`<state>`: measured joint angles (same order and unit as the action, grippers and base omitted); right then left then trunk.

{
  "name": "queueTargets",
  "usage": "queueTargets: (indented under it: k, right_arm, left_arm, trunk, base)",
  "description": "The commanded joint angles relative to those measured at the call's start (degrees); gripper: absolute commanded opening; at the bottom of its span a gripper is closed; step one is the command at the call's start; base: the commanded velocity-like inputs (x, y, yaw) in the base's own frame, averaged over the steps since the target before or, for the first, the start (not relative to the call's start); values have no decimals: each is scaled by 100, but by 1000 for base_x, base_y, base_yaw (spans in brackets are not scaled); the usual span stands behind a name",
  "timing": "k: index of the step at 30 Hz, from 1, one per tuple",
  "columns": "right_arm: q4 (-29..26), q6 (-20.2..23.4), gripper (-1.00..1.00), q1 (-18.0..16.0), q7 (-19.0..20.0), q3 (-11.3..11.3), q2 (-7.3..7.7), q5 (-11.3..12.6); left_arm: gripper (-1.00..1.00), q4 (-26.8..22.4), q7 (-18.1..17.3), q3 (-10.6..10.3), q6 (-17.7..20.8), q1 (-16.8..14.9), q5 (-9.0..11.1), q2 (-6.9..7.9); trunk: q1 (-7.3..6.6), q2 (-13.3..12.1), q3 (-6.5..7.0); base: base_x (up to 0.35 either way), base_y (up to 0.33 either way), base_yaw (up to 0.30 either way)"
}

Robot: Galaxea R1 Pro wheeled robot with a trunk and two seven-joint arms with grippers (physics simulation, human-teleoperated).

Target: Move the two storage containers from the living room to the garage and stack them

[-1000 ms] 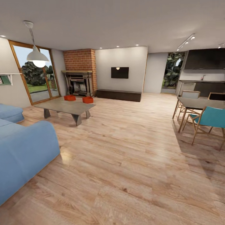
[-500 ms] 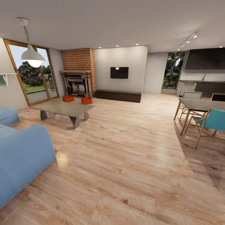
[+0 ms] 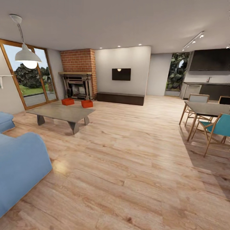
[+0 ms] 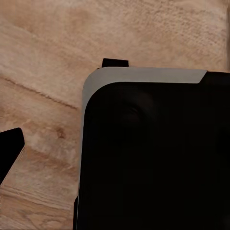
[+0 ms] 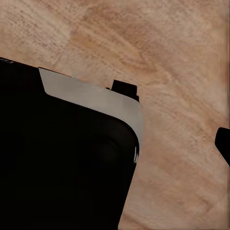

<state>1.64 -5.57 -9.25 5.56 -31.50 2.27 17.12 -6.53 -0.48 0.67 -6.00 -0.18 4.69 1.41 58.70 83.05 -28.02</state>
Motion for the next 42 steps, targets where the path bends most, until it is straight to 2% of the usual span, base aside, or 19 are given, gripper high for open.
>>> queueTargets:
  k: [1, 10, 42]
  right_arm:
    - [18, -32, 100, -7, 33, -41, -3, 61]
    - [19, -32, 100, -7, 33, -41, 1, 63]
    - [20, -56, 100, -7, 33, -41, -24, 69]
  left_arm:
    - [100, 2, -5, 2, -15, -1, 49, 0]
    - [100, 2, -5, 0, -15, -3, 49, 0]
    - [100, 2, -5, -5, -15, -2, 49, 0]
  trunk:
    - [3, 3, -6]
    - [3, 3, -6]
    - [3, 3, -6]
  base:
    - [322, 0, -151]
    - [322, 0, -196]
    - [322, 0, -3]
